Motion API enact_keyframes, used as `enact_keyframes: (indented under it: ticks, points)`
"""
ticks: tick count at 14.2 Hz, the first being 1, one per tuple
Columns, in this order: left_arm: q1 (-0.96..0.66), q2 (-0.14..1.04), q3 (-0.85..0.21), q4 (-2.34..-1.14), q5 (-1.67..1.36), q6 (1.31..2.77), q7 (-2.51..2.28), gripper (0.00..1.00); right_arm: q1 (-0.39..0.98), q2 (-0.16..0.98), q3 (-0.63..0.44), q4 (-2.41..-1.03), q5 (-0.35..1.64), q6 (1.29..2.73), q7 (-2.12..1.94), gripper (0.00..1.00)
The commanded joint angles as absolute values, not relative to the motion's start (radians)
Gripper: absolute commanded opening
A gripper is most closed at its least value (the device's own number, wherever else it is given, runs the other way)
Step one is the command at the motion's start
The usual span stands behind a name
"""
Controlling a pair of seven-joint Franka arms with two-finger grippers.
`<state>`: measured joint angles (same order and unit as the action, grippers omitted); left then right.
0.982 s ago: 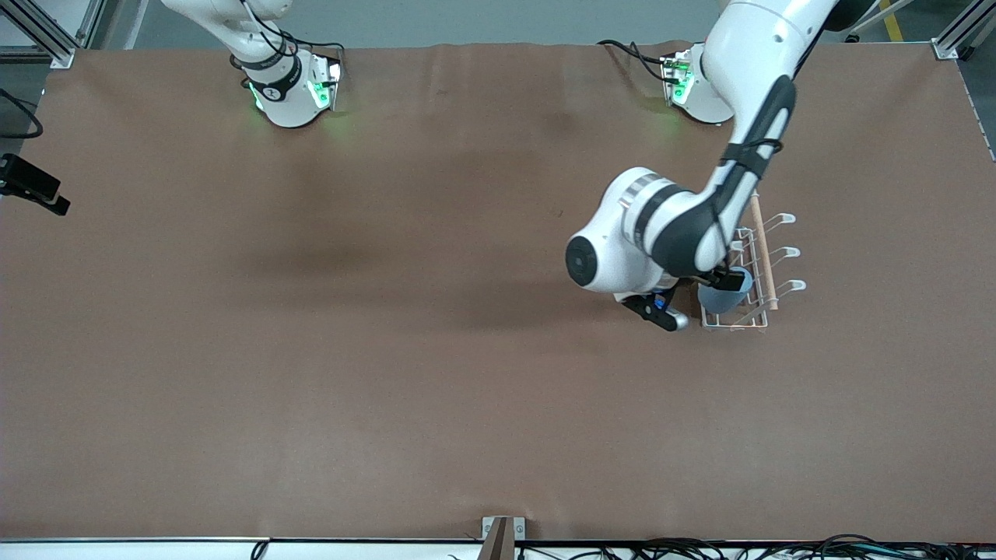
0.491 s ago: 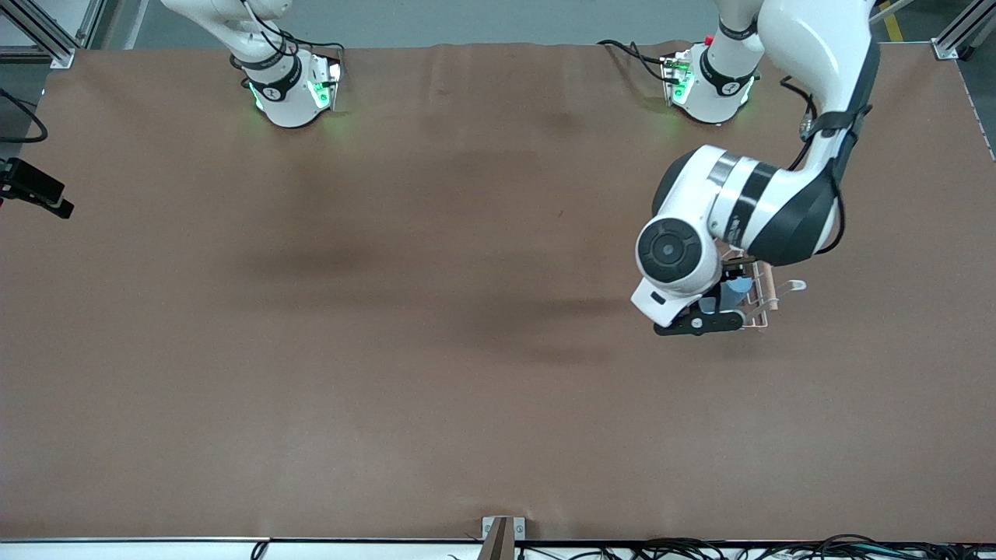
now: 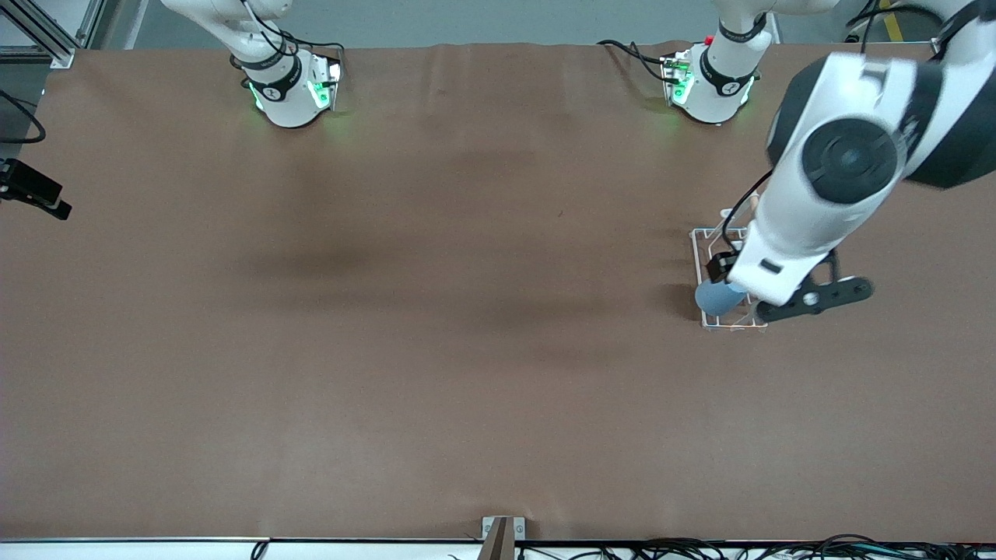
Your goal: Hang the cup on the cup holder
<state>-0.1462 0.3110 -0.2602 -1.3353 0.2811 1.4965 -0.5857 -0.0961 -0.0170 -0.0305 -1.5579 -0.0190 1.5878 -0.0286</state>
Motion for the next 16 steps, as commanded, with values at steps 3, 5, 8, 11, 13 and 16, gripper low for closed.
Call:
enact_keyframes:
  ticks: [3, 5, 8, 11, 13, 16]
  points:
    - [-0.146, 0.148, -0.258, -1.345, 0.204, 1.497, -0.538, 1.0, -0.083, -0.035, -0.041, -1.575, -0.002, 1.586, -0.025, 1.0]
    - [-0.143, 0.095, -0.25, -1.345, 0.199, 1.476, -0.508, 1.0, -0.081, -0.035, -0.04, -1.574, -0.002, 1.574, -0.023, 1.0]
    - [-0.071, 0.083, -0.238, -1.345, 0.118, 1.457, -0.442, 1.0, -0.081, -0.035, -0.04, -1.574, 0.0, 1.566, -0.025, 1.0]
    - [-0.005, 0.068, -0.236, -1.348, 0.052, 1.456, -0.361, 1.0, -0.08, -0.035, -0.037, -1.574, 0.0, 1.565, -0.023, 1.0]
    - [0.003, 0.054, -0.232, -1.357, 0.046, 1.456, -0.322, 1.0, -0.078, -0.035, -0.035, -1.574, 0.0, 1.565, -0.021, 1.0]
    - [0.008, -0.033, -0.197, -1.462, 0.044, 1.456, -0.232, 1.0, -0.078, -0.035, -0.035, -1.574, 0.002, 1.565, -0.021, 1.0]
